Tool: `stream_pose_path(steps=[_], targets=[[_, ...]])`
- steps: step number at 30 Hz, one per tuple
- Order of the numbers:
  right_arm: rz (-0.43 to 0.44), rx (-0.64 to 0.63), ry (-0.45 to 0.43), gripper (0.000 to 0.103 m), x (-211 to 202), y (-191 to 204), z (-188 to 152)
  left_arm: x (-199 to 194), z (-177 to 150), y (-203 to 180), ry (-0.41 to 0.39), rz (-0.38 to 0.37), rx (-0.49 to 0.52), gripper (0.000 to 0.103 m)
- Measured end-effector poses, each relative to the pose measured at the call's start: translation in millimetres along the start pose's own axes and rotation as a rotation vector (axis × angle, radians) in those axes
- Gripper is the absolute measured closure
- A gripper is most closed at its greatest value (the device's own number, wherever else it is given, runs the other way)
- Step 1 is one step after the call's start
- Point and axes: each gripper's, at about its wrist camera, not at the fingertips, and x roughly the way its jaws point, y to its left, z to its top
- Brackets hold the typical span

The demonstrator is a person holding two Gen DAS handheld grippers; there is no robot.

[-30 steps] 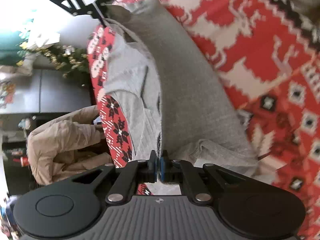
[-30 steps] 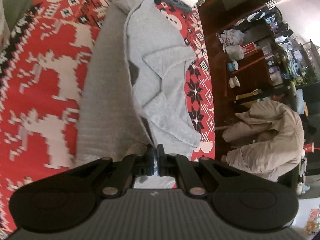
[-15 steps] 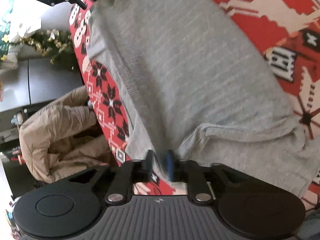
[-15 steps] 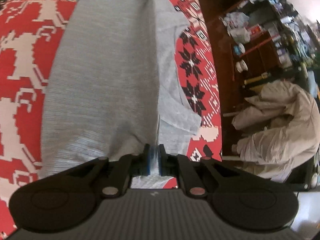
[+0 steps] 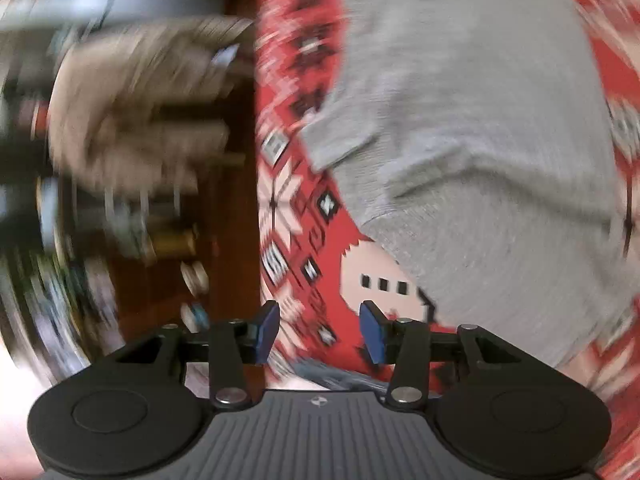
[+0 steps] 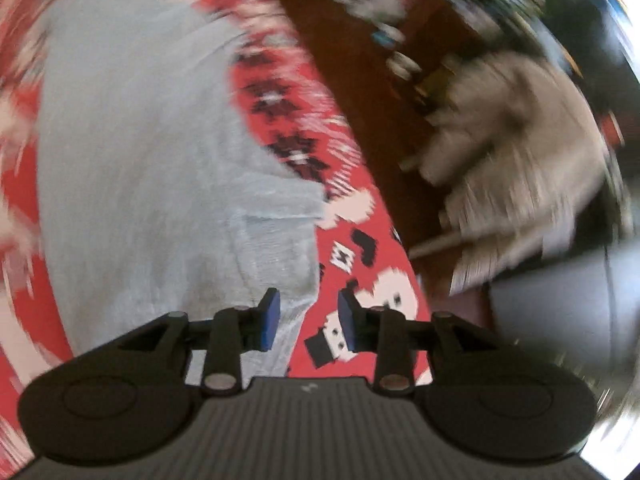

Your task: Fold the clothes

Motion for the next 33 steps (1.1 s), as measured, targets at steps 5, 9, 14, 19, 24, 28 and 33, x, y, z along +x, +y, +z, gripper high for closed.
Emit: stream_pose_path(steps=[5,9,14,19,24,28,33], targets=[[0.020,0.389,0.017,0.067,-20,-13,-11,-7,0,11,0.038,-0.130,-0.383,0.066],[0.048,0.646,0.007,0.068,-31,-12,-20,-5,3,23,0.024,-0.295,-0.742,0.079],[0.005,0.872,0.003,0.070,-25,-3,-29,15,9,36,-0.003,-0.473,-1.098,0.087],[-0.004,1.003,0.029,0.070,-7,8,-34,51,3,39,0.060,-0.562,-1.350,0.090],[0.000,1.087,0.027,0.070,4,13,-38,73,-8,37,0.105,-0.614,-1.478,0.093],[-0.019,1.187,0.022,0.070,7,10,-44,84,-12,41,0.092,-0.689,-1.577,0.093],[-0.062,1.284,0.027,0.069,8,8,-51,92,-6,40,0.123,-0.696,-1.573,0.092]])
